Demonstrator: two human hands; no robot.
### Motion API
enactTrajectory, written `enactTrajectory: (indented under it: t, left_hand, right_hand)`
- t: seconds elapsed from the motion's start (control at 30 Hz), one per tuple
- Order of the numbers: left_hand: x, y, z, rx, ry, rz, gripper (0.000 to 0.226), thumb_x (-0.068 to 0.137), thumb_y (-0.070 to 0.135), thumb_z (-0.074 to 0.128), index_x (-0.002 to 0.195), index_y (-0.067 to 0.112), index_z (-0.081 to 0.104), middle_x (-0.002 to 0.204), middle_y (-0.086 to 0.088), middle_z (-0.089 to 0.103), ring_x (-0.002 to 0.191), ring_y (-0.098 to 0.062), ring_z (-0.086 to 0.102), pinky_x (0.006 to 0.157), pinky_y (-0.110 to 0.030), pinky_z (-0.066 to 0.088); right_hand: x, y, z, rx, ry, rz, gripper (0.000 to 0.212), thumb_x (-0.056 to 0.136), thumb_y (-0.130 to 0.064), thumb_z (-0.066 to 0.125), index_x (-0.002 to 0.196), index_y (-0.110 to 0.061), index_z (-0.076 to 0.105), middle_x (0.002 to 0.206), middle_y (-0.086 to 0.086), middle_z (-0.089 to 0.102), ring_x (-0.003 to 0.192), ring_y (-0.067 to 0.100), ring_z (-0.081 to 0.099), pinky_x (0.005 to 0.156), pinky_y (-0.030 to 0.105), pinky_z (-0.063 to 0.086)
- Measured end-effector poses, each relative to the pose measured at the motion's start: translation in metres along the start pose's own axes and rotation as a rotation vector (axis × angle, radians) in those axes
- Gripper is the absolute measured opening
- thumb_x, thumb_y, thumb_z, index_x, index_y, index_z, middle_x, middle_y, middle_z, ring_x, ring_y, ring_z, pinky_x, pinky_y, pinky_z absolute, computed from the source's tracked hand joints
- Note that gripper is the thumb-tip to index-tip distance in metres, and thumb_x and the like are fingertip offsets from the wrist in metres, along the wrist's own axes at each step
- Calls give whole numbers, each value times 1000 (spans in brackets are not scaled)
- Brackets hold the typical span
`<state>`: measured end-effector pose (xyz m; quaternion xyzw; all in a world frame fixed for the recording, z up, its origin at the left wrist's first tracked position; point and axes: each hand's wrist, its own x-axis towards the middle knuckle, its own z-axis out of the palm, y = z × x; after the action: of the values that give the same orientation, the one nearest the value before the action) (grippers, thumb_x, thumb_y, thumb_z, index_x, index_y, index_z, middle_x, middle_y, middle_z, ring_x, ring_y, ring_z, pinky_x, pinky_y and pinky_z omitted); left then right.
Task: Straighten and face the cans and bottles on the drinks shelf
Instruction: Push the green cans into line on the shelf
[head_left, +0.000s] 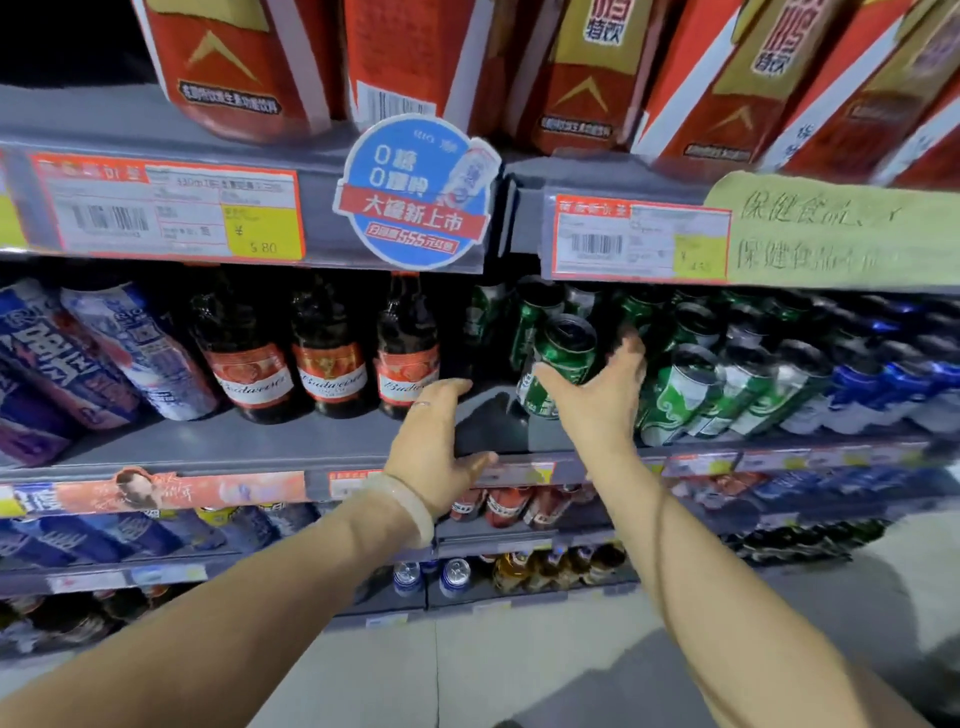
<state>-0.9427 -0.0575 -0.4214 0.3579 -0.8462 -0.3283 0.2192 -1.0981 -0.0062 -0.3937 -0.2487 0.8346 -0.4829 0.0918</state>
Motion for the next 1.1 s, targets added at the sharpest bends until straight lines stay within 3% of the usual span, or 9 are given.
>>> enactTrajectory:
  t: [0.13, 0.2, 0.33, 0.5, 0.57, 0.67, 0.83, 0.97, 1.1]
  left_hand:
    - [25, 16, 16, -29, -36, -55, 83, 75, 24, 76, 141, 11, 28, 142, -10, 33, 134, -25, 31, 108, -30, 26]
    - [34, 20, 20, -20, -13, -68, 87, 73, 25, 78, 141, 12, 26, 139, -12, 35, 133, -26, 32, 105, -31, 29]
    - [35, 19, 23, 1, 79, -45, 90, 71, 21, 79, 143, 11, 25, 138, -15, 37, 131, -28, 34, 101, -34, 33]
    - [27, 21, 26, 153, 190, 18, 66, 75, 12, 74, 134, 5, 43, 117, -24, 46, 100, -43, 53, 75, -37, 44]
    - [28, 24, 25, 187, 195, -19, 63, 78, 13, 72, 135, 10, 43, 120, -24, 45, 101, -43, 52, 77, -39, 45]
    - [34, 28, 26, 174, 218, -83, 66, 81, 18, 70, 139, 16, 38, 128, -23, 43, 114, -40, 48, 88, -39, 43]
    - [44, 30, 35, 131, 329, -133, 69, 81, 13, 70, 141, 21, 36, 137, -21, 38, 123, -35, 42, 94, -30, 36]
    - [46, 27, 44, 103, 407, -105, 74, 77, 10, 73, 140, 19, 36, 138, -19, 36, 126, -34, 39, 96, -26, 33]
    - [41, 31, 48, 216, 475, 3, 88, 65, 17, 82, 138, 6, 36, 139, -22, 36, 129, -37, 36, 103, -22, 25]
  right_hand:
    - [22, 0, -2, 41, -250, 147, 90, 70, -31, 80, 139, -9, 26, 136, 7, 41, 126, 22, 42, 100, 33, 38]
    - [19, 5, -6, 39, -291, 97, 77, 72, -29, 79, 133, -12, 35, 120, 0, 48, 109, 14, 48, 88, 27, 40]
    - [9, 8, -3, 51, -407, -31, 67, 69, -29, 80, 125, -19, 43, 110, -5, 55, 102, 12, 53, 83, 29, 44]
    - [0, 4, 4, 31, -644, 46, 63, 78, -41, 69, 129, -16, 43, 127, 0, 52, 119, 21, 50, 94, 37, 46]
    - [4, 7, -4, 70, -694, 97, 59, 82, -50, 61, 129, -18, 46, 125, -7, 53, 123, 19, 47, 94, 31, 44]
    - [21, 8, -22, 2, -567, -83, 32, 87, -42, 59, 109, -20, 60, 100, -6, 62, 102, 17, 56, 77, 22, 41]
    - [58, -4, -26, -148, -425, -239, 45, 80, -28, 71, 122, -18, 57, 124, 6, 58, 105, 20, 55, 91, 28, 45]
    - [73, -9, -23, -332, -400, -455, 56, 77, -31, 74, 127, -19, 52, 134, 4, 49, 125, 23, 44, 100, 27, 35]
    - [88, -12, -19, -488, -409, -660, 73, 70, -34, 78, 132, -14, 46, 138, 8, 41, 129, 27, 35, 102, 29, 31]
